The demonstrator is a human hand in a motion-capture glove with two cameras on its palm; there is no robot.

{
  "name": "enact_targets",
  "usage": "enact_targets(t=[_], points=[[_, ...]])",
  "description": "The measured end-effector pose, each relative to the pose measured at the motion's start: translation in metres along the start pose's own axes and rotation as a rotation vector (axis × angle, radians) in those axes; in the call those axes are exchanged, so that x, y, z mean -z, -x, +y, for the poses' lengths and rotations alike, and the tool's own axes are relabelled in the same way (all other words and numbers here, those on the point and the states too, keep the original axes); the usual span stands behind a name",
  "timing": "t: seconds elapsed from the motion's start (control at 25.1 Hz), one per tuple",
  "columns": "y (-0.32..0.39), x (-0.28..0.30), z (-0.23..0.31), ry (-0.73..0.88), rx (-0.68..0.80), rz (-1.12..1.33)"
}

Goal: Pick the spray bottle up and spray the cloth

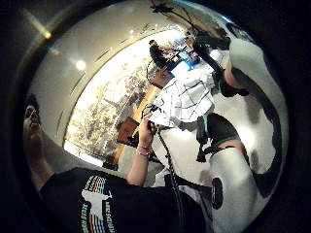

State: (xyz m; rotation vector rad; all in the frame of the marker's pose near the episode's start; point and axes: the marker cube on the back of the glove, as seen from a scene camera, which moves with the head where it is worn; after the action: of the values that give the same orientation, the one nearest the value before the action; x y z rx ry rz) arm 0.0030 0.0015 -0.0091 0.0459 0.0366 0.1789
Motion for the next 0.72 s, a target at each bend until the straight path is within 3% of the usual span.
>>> enact_targets(t=[0.32, 0.56, 0.72], points=[[-0.007, -0.003, -0.002, -0.065, -0.026, -0.049], [-0.021, 0.001, 0.009, 0.014, -0.017, -0.307], [-0.021, 0.0, 0.0, -0.099, -0.153, -0.456]])
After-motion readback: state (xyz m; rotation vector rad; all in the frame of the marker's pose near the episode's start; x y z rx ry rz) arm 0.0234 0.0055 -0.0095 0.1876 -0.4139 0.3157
